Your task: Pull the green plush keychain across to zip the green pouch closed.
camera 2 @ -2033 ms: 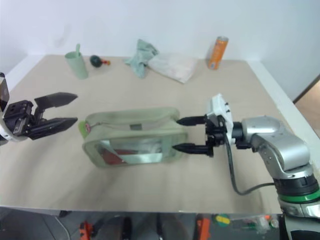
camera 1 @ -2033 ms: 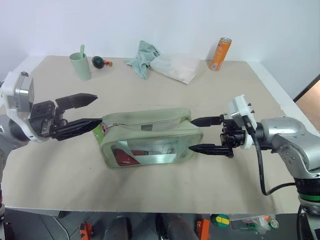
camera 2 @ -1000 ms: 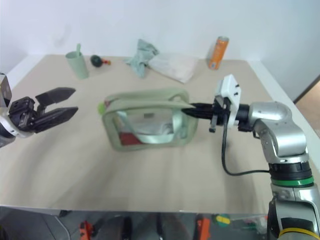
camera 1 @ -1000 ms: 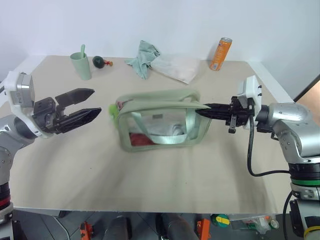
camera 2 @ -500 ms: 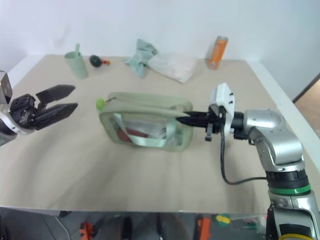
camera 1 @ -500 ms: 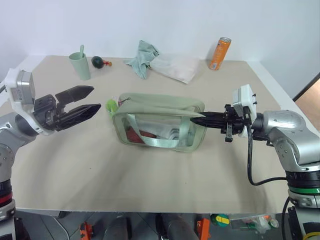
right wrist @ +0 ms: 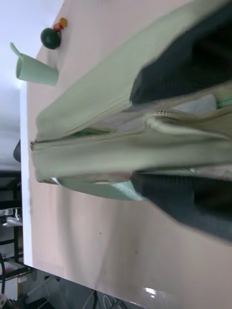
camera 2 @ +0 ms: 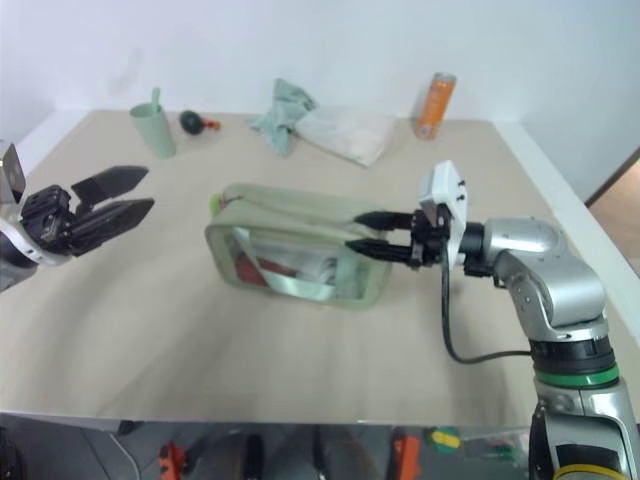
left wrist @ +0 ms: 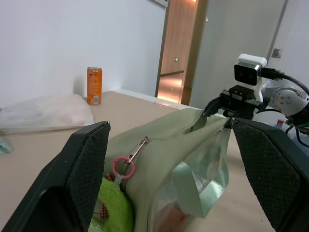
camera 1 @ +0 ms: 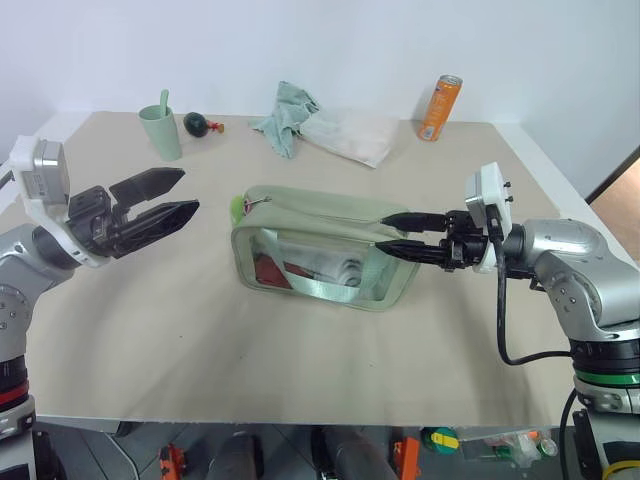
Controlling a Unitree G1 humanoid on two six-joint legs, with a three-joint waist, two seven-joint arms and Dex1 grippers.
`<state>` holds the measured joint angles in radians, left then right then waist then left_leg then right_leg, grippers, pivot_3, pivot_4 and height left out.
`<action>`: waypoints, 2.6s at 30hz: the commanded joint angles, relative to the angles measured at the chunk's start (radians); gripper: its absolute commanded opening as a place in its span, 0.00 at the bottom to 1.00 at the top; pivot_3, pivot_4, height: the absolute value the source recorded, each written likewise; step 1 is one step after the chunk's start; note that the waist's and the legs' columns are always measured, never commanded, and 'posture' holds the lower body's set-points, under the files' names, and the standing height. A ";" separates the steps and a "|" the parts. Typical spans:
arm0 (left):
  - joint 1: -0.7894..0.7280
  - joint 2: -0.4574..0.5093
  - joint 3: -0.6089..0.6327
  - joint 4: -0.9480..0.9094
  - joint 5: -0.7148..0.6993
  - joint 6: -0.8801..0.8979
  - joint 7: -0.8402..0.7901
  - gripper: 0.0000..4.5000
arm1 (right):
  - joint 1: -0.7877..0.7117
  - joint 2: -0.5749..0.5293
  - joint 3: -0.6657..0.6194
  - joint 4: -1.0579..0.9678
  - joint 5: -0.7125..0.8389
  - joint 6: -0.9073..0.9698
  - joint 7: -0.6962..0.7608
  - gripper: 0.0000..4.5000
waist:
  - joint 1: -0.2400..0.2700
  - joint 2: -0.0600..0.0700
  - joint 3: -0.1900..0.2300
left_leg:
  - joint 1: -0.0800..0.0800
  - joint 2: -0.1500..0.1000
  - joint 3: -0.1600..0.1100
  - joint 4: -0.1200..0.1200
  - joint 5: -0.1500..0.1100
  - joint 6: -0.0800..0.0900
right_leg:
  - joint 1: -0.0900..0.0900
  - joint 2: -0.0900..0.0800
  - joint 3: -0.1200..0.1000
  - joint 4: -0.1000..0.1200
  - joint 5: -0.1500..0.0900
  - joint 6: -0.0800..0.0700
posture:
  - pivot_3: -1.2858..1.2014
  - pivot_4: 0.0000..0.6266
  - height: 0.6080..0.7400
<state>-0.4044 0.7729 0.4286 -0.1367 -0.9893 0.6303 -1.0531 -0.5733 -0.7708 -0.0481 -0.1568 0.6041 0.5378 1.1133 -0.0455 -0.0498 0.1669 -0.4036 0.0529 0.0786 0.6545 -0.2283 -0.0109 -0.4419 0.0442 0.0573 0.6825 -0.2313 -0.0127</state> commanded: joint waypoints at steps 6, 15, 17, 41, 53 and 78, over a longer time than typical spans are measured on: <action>0.008 0.003 0.013 0.025 0.025 -0.015 -0.007 0.93 | 0.011 -0.023 -0.045 -0.044 0.017 0.003 -0.015 0.99 | 0.000 0.000 0.000 | 0.000 0.000 0.000 0.000 0.000 0.000 | 0.000 0.000 0.000 0.000 0.000 0.000 | 0.52 0.24 1.00; 0.014 0.001 0.012 0.020 0.024 -0.010 -0.014 0.93 | 0.095 -0.122 -0.141 -0.073 0.064 0.036 0.019 0.99 | 0.001 0.000 0.000 | -0.001 -0.001 0.000 0.000 0.000 0.000 | 0.000 -0.001 0.000 0.000 0.000 0.000 | 0.52 0.24 1.00; 0.012 0.002 0.010 0.019 0.021 -0.008 -0.019 0.93 | 0.116 -0.126 -0.147 -0.081 0.058 0.034 0.012 0.99 | -0.001 0.000 0.000 | 0.000 -0.001 0.000 0.000 0.000 0.000 | 0.000 -0.001 0.000 0.000 0.000 0.000 | 0.52 0.24 1.00; -0.030 0.014 -0.090 -0.062 0.008 0.034 -0.093 0.93 | 0.197 -0.057 -0.121 -0.123 0.029 -0.006 -0.045 0.09 | 0.000 0.000 0.000 | 0.000 0.000 0.000 0.000 0.000 0.000 | 0.000 0.000 0.000 0.000 0.000 0.000 | 0.52 0.24 1.00; -0.066 -0.045 -0.208 0.238 0.325 -0.094 0.103 0.93 | 0.205 -0.064 -0.093 -0.123 0.008 -0.004 -0.041 0.01 | 0.001 0.000 0.000 | 0.001 -0.001 0.000 0.000 0.000 0.000 | 0.001 0.000 0.001 0.000 0.000 0.000 | 0.52 0.24 1.00; -0.179 -0.200 -0.260 0.411 0.405 -0.083 0.104 0.93 | 0.256 -0.060 -0.117 -0.164 0.014 -0.010 -0.073 0.01 | -0.001 0.000 0.000 | 0.001 0.000 0.000 0.001 0.000 0.000 | 0.001 0.001 0.001 0.000 0.001 0.001 | 0.52 0.24 1.00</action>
<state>-0.5658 0.5682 0.1651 0.2940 -0.5848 0.5416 -0.9354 -0.3236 -0.8270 -0.1545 -0.2891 0.6131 0.5351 1.0419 -0.0465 -0.0502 0.1665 -0.4030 0.0530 0.0786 0.6553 -0.2282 -0.0108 -0.4410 0.0452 0.0580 0.6827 -0.2298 -0.0113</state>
